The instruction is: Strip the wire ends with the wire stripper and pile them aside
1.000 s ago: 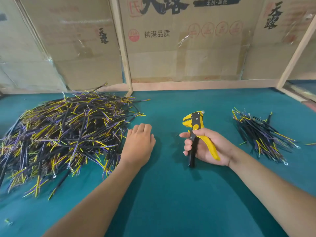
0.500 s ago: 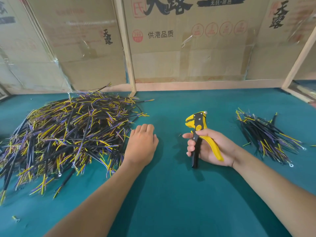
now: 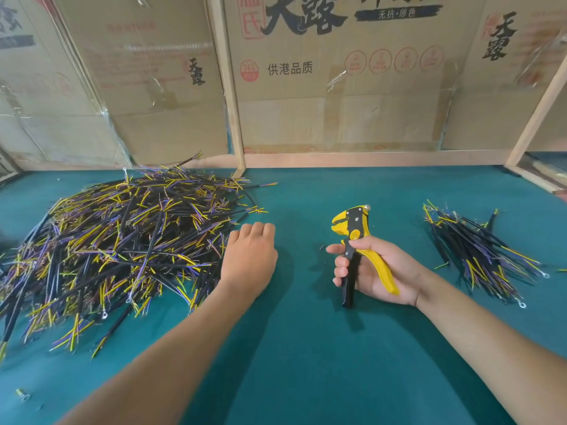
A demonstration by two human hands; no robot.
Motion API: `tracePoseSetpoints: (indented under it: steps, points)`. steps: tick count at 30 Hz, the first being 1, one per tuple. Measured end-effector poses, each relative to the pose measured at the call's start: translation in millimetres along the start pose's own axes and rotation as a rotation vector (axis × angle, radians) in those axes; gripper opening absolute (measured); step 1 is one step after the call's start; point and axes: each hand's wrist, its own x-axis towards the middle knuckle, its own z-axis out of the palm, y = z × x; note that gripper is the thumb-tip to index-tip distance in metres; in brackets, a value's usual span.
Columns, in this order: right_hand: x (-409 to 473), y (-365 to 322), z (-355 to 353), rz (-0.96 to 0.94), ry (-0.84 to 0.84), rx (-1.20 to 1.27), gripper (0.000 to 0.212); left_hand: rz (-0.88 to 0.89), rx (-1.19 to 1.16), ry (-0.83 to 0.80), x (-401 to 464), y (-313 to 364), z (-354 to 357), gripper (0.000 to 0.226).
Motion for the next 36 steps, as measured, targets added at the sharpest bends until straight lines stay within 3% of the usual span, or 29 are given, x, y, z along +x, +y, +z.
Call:
tracePoseSetpoints:
  steps: [4, 7, 10, 17, 20, 22, 24, 26, 27, 30, 36]
  points:
    - [1, 1, -2, -0.003, 0.011, -0.009, 0.042, -0.054, 0.135, -0.068, 43, -26, -23, 0.032]
    - [0, 1, -2, 0.004, 0.009, 0.001, 0.042, -0.133, 0.212, -0.227, 67, -48, -28, 0.033]
    - [-1, 1, -2, 0.005, -0.003, 0.006, 0.041, -0.096, 0.269, -0.375, 77, -59, -20, 0.035]
    - [-1, 0, -2, 0.007, -0.004, -0.006, 0.04, 0.042, 0.455, -0.307, 89, -63, -7, 0.035]
    - [0, 1, -5, 0.006, -0.019, -0.008, 0.041, 0.039, 0.389, -0.188, 93, -61, -18, 0.02]
    - [1, 0, -6, 0.012, -0.024, -0.003, 0.044, -0.026, 0.106, 0.034, 91, -53, -30, 0.013]
    - [2, 1, -6, 0.013, -0.028, -0.001, 0.046, -0.161, -0.645, 0.124, 75, -34, -44, 0.012]
    - [2, 1, -7, 0.006, -0.028, -0.005, 0.047, -0.298, -1.447, -0.006, 52, -2, -51, 0.011]
    - [2, 2, -7, 0.005, -0.026, -0.008, 0.047, -0.35, -1.69, -0.099, 38, 15, -49, 0.01]
    - [2, 1, -6, 0.004, -0.023, -0.022, 0.042, -0.433, -1.99, -0.281, 7, 47, -34, 0.011]
    - [1, 0, -4, 0.005, -0.002, -0.035, 0.04, -0.381, -2.074, -0.318, 1, 53, -17, 0.014]
